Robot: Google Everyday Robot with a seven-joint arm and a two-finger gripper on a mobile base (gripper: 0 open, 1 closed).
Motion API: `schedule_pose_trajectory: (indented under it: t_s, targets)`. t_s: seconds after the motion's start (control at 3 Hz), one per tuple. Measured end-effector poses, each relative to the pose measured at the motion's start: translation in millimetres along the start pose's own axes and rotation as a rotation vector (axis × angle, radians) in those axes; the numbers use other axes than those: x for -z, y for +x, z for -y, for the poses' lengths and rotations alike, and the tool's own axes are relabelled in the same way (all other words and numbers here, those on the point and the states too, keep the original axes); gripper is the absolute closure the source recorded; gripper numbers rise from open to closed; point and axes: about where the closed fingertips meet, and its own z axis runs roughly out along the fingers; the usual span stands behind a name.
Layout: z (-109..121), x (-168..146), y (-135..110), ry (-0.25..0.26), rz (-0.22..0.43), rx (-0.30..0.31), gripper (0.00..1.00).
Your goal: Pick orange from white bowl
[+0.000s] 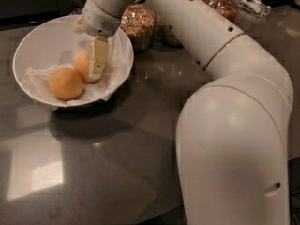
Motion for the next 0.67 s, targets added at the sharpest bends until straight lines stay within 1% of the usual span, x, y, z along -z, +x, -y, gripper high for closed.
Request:
schedule_pose_trajectory:
  t_s: [0.33, 0.67]
  targets:
    - [-2.7, -14.9, -3.8, -0.021, 0.018, 0.004, 0.0]
    - [-3.5, -22.7, -6.8, -0.028, 0.024, 0.014, 0.0]
